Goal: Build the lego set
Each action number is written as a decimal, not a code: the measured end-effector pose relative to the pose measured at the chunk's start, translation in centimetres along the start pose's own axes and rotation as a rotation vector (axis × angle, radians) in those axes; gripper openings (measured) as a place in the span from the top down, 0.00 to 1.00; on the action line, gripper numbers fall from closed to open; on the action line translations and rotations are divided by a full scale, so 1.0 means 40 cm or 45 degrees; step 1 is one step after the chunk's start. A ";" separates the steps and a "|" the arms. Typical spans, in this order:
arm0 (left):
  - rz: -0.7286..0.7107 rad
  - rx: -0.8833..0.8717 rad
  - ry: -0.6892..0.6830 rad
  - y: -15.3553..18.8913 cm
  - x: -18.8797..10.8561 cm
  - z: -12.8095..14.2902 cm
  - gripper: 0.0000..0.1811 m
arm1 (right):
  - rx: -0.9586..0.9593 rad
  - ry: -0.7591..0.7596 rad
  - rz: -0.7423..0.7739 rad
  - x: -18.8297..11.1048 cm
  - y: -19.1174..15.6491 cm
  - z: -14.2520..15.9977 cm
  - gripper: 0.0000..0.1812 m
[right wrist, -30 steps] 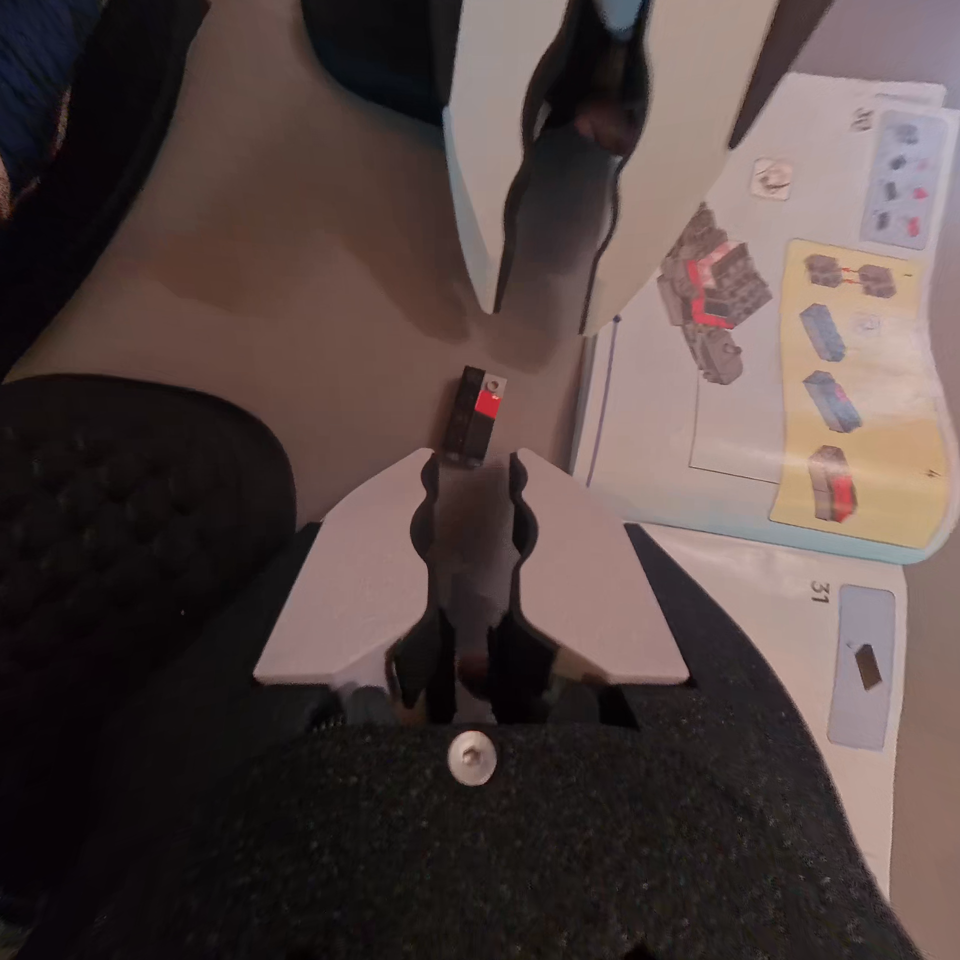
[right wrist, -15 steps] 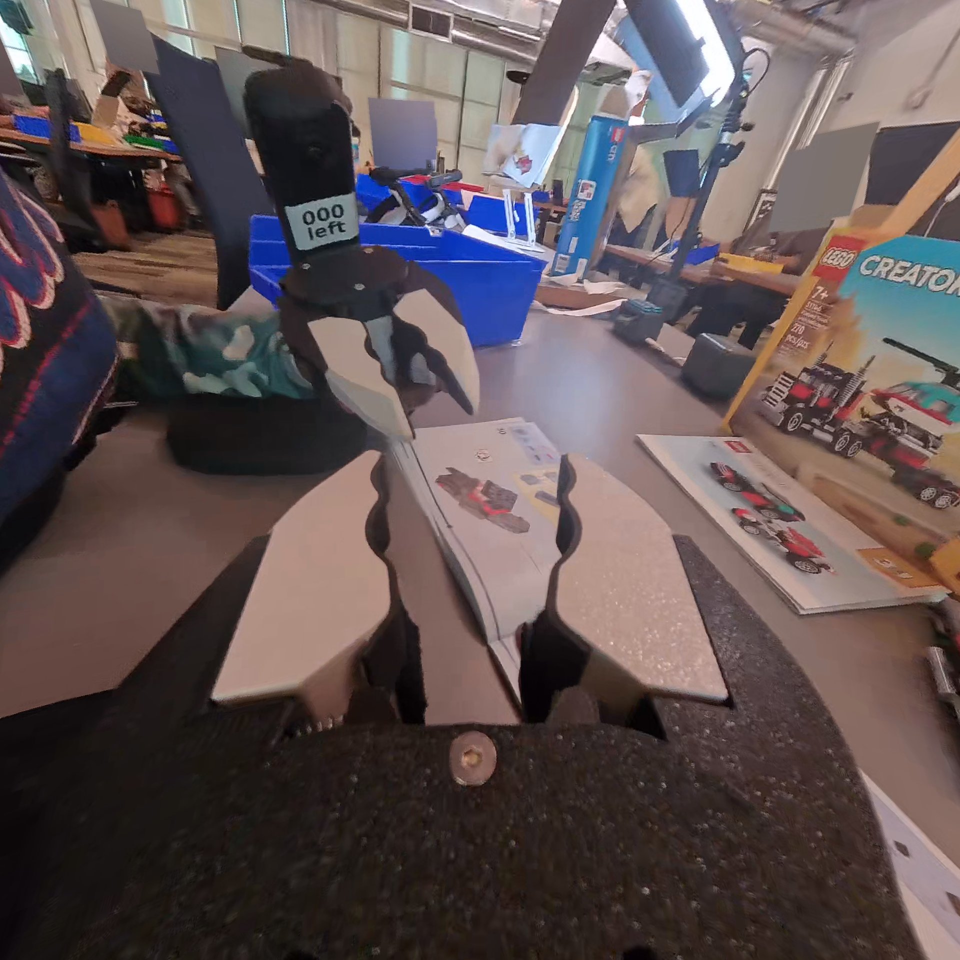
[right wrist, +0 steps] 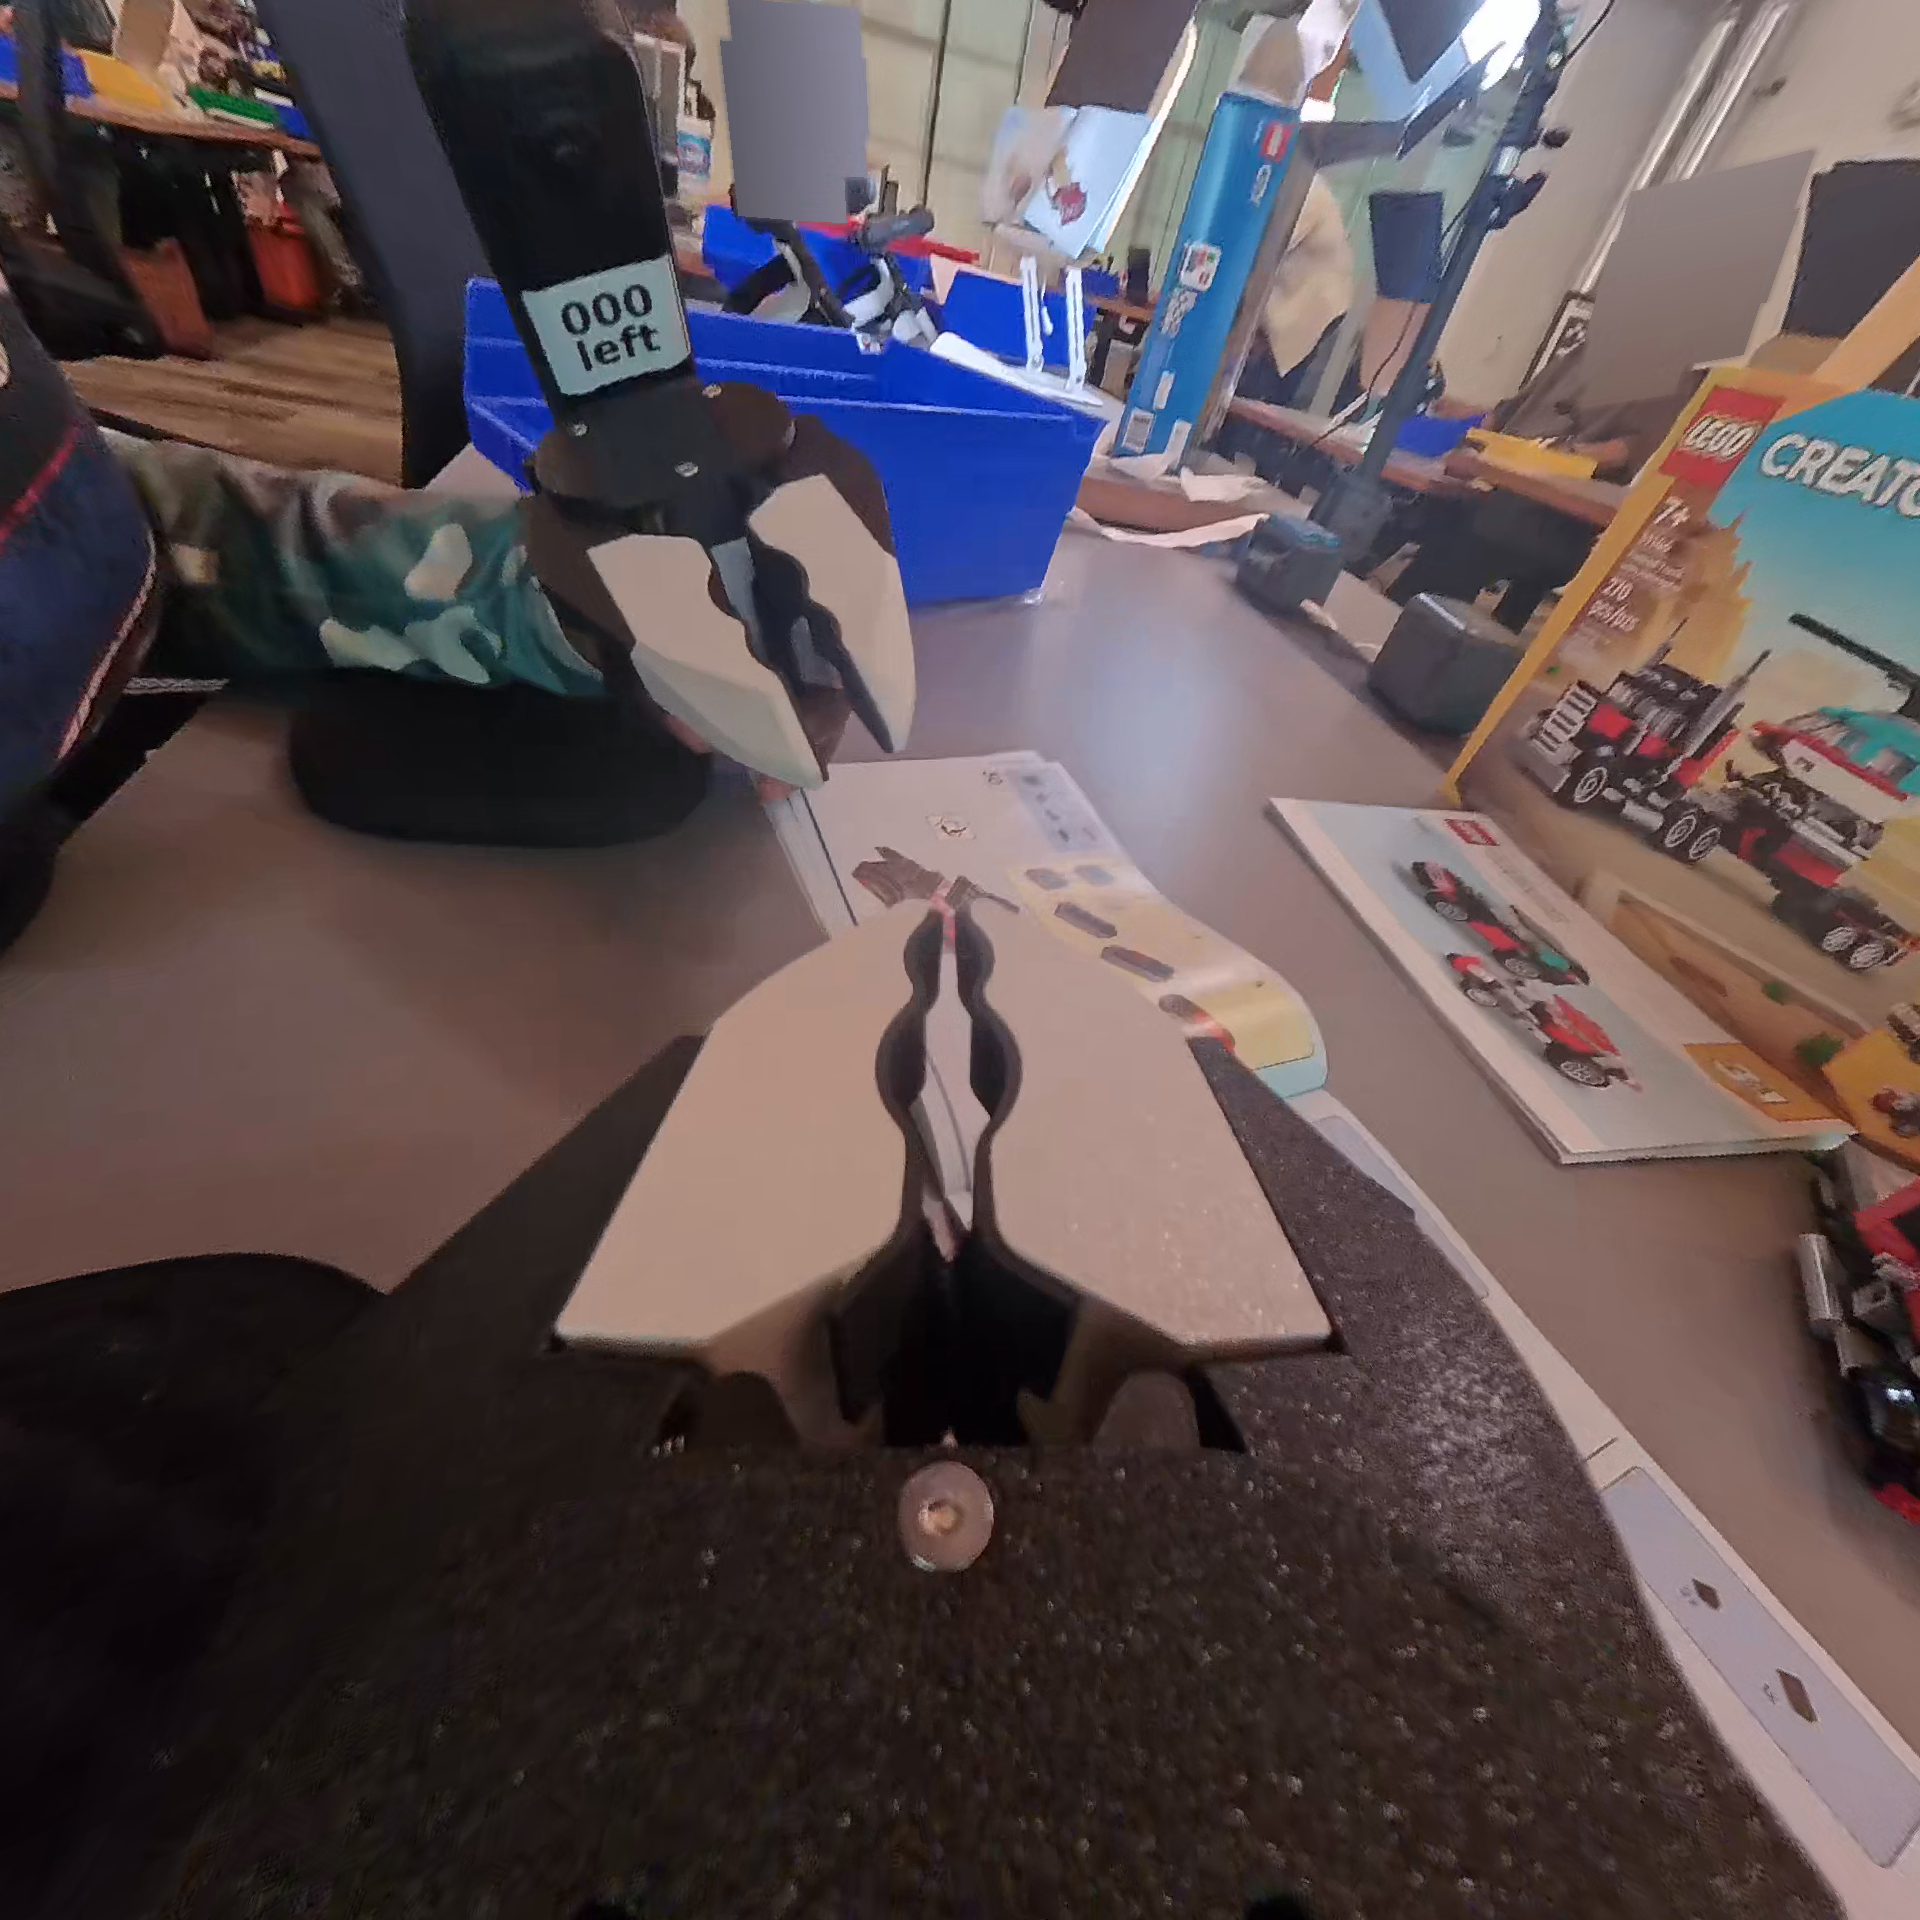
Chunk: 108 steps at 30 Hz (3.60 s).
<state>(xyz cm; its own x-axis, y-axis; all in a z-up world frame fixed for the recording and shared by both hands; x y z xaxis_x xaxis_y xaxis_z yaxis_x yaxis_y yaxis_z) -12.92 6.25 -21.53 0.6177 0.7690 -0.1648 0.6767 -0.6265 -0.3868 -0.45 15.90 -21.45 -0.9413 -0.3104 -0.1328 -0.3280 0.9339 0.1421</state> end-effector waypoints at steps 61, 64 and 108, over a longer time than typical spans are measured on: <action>0.229 0.002 -0.200 0.050 0.028 0.027 0.85 | -0.171 0.003 0.062 -0.051 -0.066 -0.139 0.83; 0.235 0.008 -0.208 0.052 0.029 0.028 0.85 | -0.219 -0.050 0.155 -0.163 -0.091 -0.227 0.83; 0.110 -0.179 -0.570 0.002 0.106 -0.046 0.79 | 0.890 -1.520 0.099 -0.715 -0.003 0.127 0.95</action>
<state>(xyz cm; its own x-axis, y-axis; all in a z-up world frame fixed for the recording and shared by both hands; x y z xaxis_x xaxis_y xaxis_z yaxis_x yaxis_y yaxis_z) -9.50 9.21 -20.58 0.4616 0.6733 -0.5777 0.6974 -0.6778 -0.2328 26.91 25.57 -22.65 -0.2011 -0.2469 -0.9480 0.1632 0.9458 -0.2809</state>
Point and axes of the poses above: each gripper's, where its closed fingertips meet, x out along the fingers, z out of its underside, y = z × x across the jaws, the point moved 6 cm from there along -x, back along the fingers, and after that the axes turned 3 degrees about x, right-handed, at the moved point
